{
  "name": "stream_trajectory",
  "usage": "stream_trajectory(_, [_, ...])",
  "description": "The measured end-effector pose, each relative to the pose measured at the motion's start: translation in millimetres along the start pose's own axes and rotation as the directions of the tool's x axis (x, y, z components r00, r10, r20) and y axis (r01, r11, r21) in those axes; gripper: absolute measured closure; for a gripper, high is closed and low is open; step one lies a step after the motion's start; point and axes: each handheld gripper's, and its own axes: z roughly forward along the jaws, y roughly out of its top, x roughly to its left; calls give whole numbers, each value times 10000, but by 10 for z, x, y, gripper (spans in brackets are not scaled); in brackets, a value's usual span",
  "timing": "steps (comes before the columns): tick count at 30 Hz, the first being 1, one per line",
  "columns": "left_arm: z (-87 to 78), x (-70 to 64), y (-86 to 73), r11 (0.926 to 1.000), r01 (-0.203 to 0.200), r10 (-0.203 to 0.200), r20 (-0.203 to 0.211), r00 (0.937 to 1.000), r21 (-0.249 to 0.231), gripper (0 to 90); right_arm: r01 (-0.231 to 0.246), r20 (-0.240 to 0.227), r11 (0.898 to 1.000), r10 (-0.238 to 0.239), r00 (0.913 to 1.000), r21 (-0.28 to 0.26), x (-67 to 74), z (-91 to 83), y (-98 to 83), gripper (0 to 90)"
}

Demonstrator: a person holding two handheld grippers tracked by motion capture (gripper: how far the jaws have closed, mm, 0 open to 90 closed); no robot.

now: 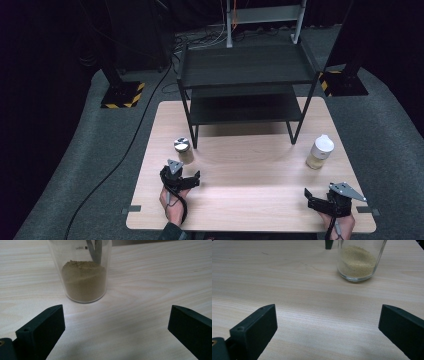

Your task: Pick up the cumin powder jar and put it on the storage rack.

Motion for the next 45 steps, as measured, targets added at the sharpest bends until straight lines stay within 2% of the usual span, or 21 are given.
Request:
stream_trajectory(6, [89,-23,63,9999,-119,121,-241,9996,71,0,-22,21,10000,22,10000,-29,4,-3,-6,4])
stream_trajectory(9, [142,2,84,10000,-8,10,-217,9998,95,0,9,39,10000,-9,10000,-30,8,-2,-6,3])
stream_trajectory(14, [227,16,130,10000,-7,10,-467,9989,53,0,6,65,10000,-6,10000,-48,11,-5,-9,4])
stream_trajectory(20, [328,61,170,9998,109,-100,-462,9989,187,0,32,80,10000,-32,10000,-44,16,-4,-8,3])
stream_trajectory(21, [338,53,169,9999,100,-97,-540,9985,61,0,46,71,10000,-45,10000,-48,15,-5,-9,3])
stream_trajectory(34, [475,54,254,9999,-122,121,-814,9966,-14,0,77,75,10000,-77,9999,-4,20,0,-1,2])
stream_trajectory(42, [543,73,292,9999,-70,63,-857,9963,-82,0,70,79,9999,-69,9999,-72,18,-6,-13,2])
stream_trajectory(45, [585,58,309,9999,10,-26,-1093,9940,-140,17,87,93,9999,-87,9999,-56,23,-5,-11,2])
